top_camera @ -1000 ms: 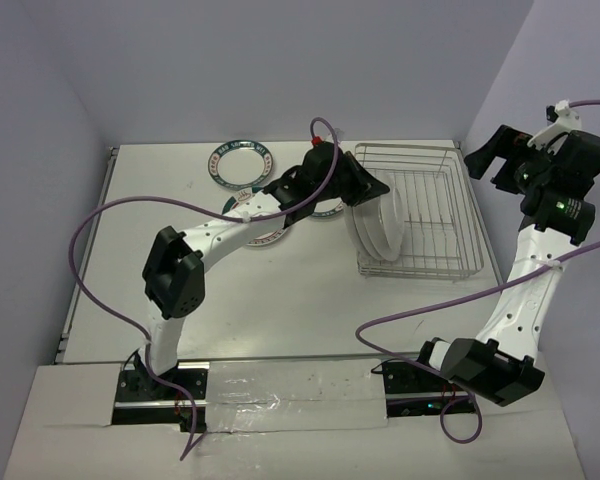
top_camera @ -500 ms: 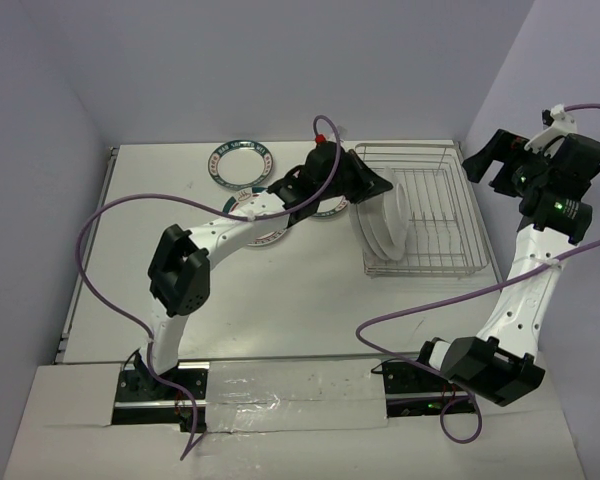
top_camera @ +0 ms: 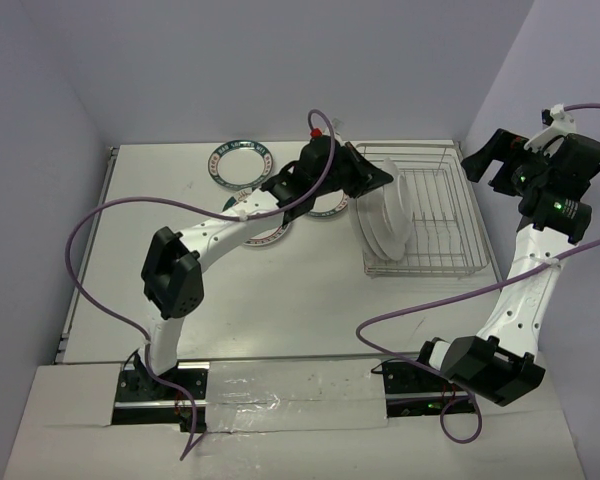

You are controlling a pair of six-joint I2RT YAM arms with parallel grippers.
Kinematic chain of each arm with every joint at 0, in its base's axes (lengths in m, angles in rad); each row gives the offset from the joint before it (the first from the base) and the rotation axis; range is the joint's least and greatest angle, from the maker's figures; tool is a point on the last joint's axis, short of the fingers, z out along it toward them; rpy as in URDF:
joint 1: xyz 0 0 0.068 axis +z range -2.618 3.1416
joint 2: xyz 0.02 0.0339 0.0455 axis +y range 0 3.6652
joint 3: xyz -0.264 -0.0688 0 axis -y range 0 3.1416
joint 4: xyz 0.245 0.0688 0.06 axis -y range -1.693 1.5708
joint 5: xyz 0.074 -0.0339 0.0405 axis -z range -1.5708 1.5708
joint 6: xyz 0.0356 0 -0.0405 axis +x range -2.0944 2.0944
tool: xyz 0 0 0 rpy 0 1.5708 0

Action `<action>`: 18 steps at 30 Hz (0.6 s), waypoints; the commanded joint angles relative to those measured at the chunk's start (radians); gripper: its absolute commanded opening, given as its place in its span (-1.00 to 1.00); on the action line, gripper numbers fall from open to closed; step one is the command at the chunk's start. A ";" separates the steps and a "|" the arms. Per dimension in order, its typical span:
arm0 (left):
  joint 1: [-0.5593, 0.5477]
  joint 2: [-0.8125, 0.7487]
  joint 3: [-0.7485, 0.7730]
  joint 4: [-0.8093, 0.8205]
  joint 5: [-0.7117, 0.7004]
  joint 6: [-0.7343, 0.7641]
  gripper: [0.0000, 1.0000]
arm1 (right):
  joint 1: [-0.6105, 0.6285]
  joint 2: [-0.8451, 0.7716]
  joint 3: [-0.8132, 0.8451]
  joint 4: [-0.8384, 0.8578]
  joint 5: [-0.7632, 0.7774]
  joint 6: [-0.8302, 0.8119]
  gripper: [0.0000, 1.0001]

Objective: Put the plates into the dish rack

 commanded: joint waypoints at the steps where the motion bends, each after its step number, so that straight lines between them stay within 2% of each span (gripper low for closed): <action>1: -0.012 -0.021 0.035 0.085 0.018 -0.066 -1.00 | -0.006 -0.021 -0.005 0.034 0.001 -0.012 1.00; 12: -0.015 0.074 0.052 0.120 0.017 -0.092 -1.00 | -0.006 0.000 -0.007 0.036 0.006 -0.027 1.00; 18: -0.017 0.106 0.064 0.114 0.017 -0.083 -0.82 | -0.006 0.007 -0.010 0.036 0.004 -0.030 1.00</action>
